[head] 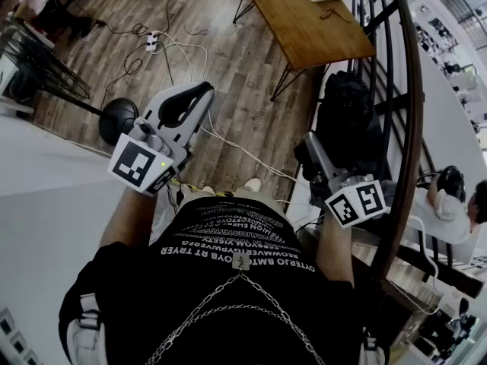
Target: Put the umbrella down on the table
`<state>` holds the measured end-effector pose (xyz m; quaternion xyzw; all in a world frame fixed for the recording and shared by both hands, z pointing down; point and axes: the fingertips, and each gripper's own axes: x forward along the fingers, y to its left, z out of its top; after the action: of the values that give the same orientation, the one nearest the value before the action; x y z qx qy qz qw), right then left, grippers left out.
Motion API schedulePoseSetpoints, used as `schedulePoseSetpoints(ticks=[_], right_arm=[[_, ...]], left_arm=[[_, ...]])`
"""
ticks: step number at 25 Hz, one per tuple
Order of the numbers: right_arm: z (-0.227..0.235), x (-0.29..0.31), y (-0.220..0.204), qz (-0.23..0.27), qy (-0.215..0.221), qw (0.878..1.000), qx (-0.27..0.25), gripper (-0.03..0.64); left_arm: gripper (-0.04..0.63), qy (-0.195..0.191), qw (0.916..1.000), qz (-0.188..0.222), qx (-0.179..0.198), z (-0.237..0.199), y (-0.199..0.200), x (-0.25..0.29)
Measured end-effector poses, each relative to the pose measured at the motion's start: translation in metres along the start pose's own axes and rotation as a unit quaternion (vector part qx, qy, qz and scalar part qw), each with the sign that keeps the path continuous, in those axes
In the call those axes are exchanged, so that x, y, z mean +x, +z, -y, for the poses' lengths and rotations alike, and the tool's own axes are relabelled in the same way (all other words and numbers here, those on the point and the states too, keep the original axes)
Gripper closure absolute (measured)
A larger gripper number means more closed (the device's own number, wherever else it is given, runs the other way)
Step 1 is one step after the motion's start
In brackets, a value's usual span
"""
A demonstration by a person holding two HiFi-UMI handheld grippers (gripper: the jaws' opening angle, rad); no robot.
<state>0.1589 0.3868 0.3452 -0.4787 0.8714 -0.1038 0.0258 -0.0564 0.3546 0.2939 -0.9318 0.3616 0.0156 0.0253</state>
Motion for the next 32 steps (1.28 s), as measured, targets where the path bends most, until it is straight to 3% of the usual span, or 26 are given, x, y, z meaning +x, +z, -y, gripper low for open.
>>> schedulePoseSetpoints(ticks=[1, 3, 5, 6, 10, 16, 20, 26, 32], right_arm=[[0.003, -0.005, 0.002, -0.007, -0.029, 0.999, -0.035, 0.334], [0.004, -0.014, 0.004, -0.017, -0.079, 0.992, -0.092, 0.334], [-0.003, -0.018, 0.005, -0.019, -0.109, 0.986, -0.125, 0.334], [-0.008, -0.020, 0.005, -0.017, -0.119, 0.983, -0.135, 0.334], [-0.031, -0.031, -0.001, -0.013, -0.141, 0.981, -0.132, 0.334], [-0.065, -0.048, 0.005, 0.019, -0.137, 0.985, -0.105, 0.333], [-0.067, -0.049, 0.020, 0.034, -0.139, 0.985, -0.101, 0.333], [-0.062, -0.036, 0.022, 0.042, -0.131, 0.985, -0.101, 0.333], [-0.031, 0.004, 0.017, 0.032, -0.107, 0.989, -0.098, 0.333]], left_arm=[[0.554, 0.052, 0.9976, -0.017, 0.043, -0.016, -0.001, -0.014], [0.554, 0.130, 0.9839, -0.040, 0.116, -0.040, 0.001, -0.039], [0.554, 0.154, 0.9739, -0.049, 0.159, -0.047, 0.004, -0.058], [0.554, 0.151, 0.9731, -0.050, 0.166, -0.046, 0.005, -0.063], [0.555, 0.126, 0.9835, -0.030, 0.126, -0.038, 0.005, -0.083], [0.555, 0.120, 0.9876, -0.024, 0.099, -0.041, -0.008, -0.118], [0.554, 0.121, 0.9889, -0.039, 0.078, -0.054, -0.019, -0.127], [0.554, 0.126, 0.9872, -0.063, 0.076, -0.074, -0.039, -0.122], [0.554, 0.115, 0.9926, -0.025, 0.029, -0.097, -0.037, -0.084]])
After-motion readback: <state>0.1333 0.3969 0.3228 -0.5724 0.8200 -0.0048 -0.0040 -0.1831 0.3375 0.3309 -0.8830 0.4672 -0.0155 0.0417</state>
